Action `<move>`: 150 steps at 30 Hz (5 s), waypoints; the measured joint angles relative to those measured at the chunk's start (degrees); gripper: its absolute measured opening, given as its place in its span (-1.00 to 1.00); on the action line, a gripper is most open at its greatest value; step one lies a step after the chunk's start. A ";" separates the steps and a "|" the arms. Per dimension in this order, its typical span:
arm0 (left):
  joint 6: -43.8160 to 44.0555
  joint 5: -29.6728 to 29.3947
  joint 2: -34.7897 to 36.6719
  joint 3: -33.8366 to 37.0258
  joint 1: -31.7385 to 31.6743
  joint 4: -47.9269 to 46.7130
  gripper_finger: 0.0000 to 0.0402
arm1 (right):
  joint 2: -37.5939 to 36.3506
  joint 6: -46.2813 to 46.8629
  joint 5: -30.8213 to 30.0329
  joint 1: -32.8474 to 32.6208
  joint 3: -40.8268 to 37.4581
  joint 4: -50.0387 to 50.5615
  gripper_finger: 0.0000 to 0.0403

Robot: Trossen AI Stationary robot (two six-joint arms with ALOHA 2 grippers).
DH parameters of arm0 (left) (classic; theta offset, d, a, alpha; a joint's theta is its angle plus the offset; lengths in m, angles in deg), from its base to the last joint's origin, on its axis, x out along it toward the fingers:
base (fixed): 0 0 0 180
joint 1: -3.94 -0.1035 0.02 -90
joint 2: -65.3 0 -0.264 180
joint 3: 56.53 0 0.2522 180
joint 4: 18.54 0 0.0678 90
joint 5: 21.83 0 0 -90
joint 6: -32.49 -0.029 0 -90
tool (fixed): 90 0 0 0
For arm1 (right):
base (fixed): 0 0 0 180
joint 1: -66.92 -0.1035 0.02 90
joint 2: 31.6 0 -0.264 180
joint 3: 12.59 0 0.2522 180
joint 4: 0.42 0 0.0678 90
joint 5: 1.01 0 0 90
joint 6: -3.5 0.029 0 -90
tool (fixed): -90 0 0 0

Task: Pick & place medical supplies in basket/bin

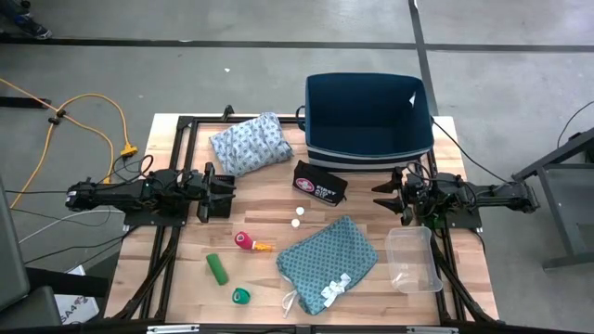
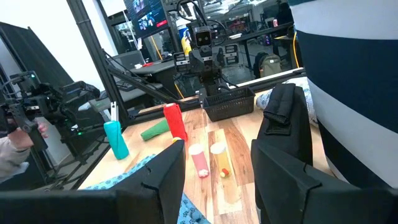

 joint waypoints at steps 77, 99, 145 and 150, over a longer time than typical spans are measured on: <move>18.00 -17.50 -57.38 -45.97 36.16 -37.35 -0.45 | -0.01 0.00 0.00 0.00 0.01 0.00 -0.15; 20.85 -17.20 -65.14 -46.00 37.57 -36.90 -0.45 | -0.01 0.00 -0.01 0.00 0.01 0.00 -0.15; 23.33 -16.65 -69.70 -46.03 35.89 -36.31 -0.45 | 0.01 0.00 -0.05 0.00 -0.01 -0.57 -0.15; 24.30 -16.16 -69.70 -46.03 35.89 -36.62 -0.48 | 0.00 0.00 -0.05 0.00 0.01 -0.66 -0.15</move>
